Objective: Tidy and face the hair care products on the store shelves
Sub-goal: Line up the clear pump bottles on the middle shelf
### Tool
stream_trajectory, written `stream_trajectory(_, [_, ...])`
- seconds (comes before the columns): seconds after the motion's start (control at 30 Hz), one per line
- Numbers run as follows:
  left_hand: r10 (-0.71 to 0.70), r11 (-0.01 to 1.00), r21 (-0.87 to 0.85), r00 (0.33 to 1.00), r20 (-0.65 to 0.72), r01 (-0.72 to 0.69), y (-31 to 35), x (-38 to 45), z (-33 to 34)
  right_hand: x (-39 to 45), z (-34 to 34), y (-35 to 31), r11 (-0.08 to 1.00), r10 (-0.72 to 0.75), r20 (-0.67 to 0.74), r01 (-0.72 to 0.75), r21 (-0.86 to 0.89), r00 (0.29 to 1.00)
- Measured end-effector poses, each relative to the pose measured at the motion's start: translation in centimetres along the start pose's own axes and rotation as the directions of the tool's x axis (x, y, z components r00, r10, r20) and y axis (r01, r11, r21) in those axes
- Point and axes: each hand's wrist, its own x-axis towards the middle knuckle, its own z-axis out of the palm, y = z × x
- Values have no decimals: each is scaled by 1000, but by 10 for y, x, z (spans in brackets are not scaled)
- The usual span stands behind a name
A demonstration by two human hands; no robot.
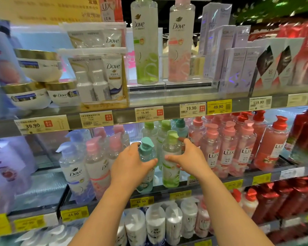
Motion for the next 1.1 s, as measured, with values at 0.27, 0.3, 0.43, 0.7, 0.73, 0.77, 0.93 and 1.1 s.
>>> stream_trajectory(0.27, [44, 984, -168, 990, -133, -66, 3, 1, -20, -5, 14, -3, 998, -33, -55, 31, -48, 998])
stream_trajectory(0.3, [54, 978, -190, 987, -149, -82, 7, 2, -24, -5, 15, -3, 999, -36, -48, 34, -43, 998])
stream_trajectory(0.43, [102, 958, -251, 985, -140, -136, 23, -3, -35, -5, 13, 2, 991, -34, 59, 26, 134, 998])
stream_trajectory(0.7, [243, 934, -270, 970, 3, -233, 71, -14, -11, -21, -48, 23, 971, 37, 6, -37, 237, 999])
stream_trajectory(0.73, [256, 935, -254, 967, 8, -246, 77, -14, -7, -26, -58, 24, 968, 45, -32, -36, 250, 998])
stream_trajectory(0.77, [263, 937, -242, 965, 10, -253, 82, -13, -3, -31, -68, 25, 965, 48, -63, -30, 262, 997])
stream_trajectory(0.93, [256, 945, -201, 966, -29, -257, 101, -4, 21, -49, -102, 34, 961, 41, -139, -1, 278, 989])
stream_trajectory(1.1, [231, 961, -150, 973, -23, -232, 109, 10, 49, -54, -114, 48, 944, 54, -136, -6, 329, 989])
